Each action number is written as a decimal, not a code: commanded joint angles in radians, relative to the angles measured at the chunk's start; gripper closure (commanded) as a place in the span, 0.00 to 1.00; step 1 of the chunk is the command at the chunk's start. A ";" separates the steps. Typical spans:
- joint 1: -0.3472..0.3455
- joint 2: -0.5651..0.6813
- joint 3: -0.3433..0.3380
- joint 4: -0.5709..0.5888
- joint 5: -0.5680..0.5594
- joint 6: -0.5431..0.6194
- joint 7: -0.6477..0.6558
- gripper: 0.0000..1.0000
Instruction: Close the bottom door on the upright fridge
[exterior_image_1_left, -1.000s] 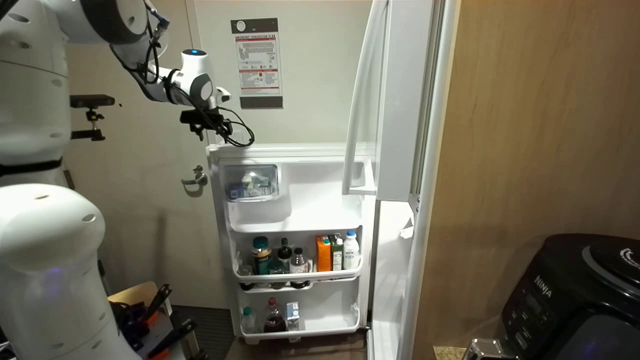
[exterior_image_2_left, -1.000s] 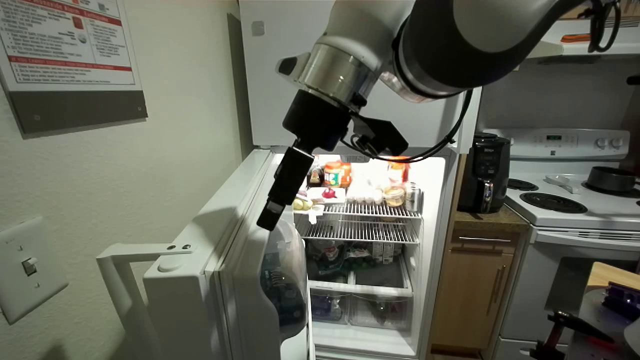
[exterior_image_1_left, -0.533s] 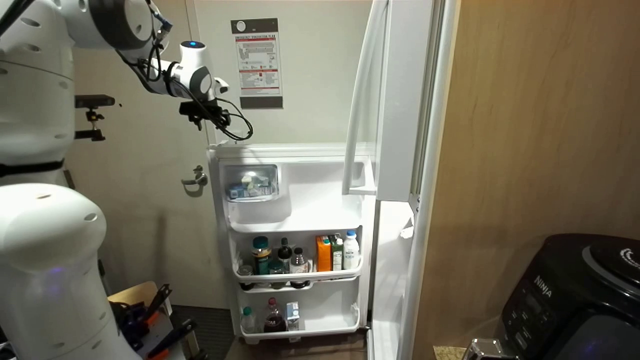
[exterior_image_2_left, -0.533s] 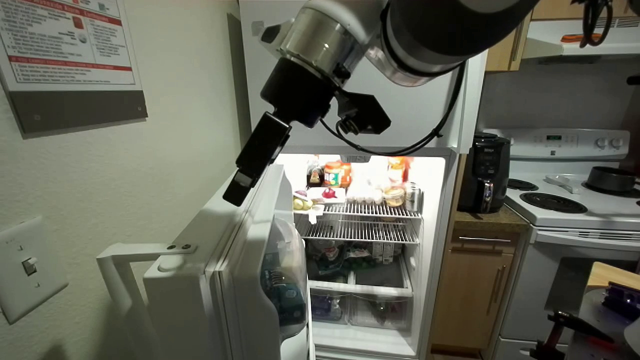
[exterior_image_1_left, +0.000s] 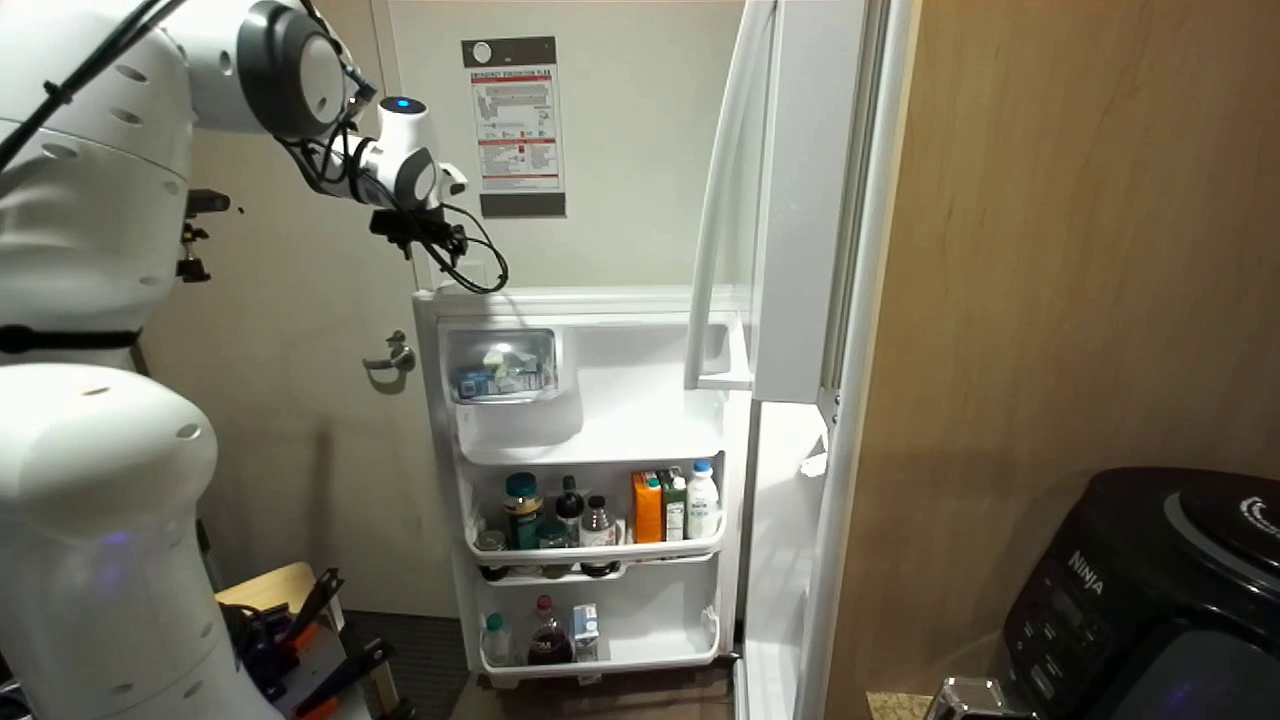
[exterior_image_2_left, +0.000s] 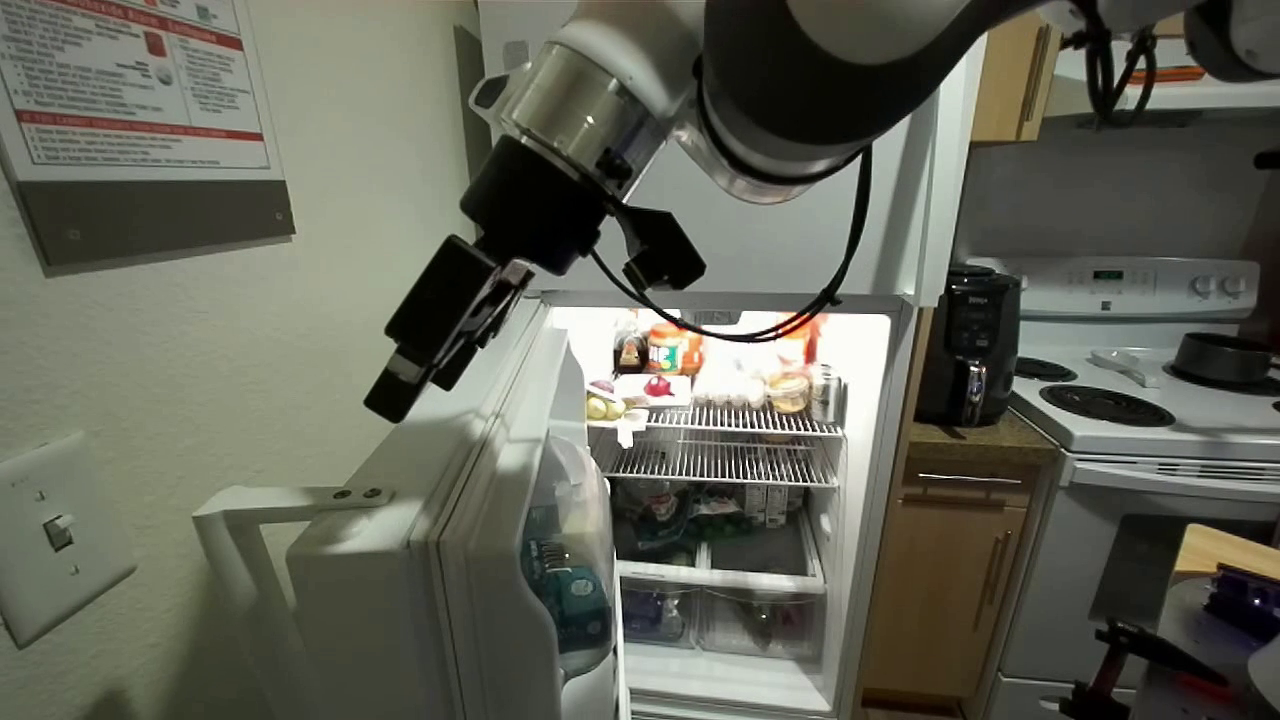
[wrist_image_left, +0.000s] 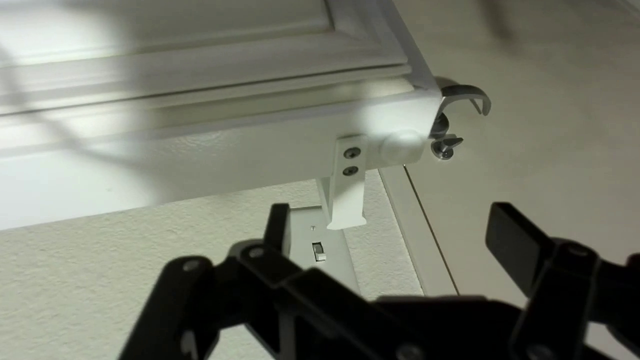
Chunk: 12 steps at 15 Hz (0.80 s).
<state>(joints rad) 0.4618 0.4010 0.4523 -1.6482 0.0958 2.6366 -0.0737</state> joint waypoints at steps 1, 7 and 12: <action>0.025 0.060 -0.013 0.049 0.007 0.052 0.033 0.00; 0.050 0.140 -0.022 0.088 0.003 0.184 0.047 0.00; 0.071 0.192 -0.030 0.092 -0.008 0.291 0.049 0.00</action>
<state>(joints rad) 0.5153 0.5617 0.4309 -1.5712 0.0958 2.8674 -0.0487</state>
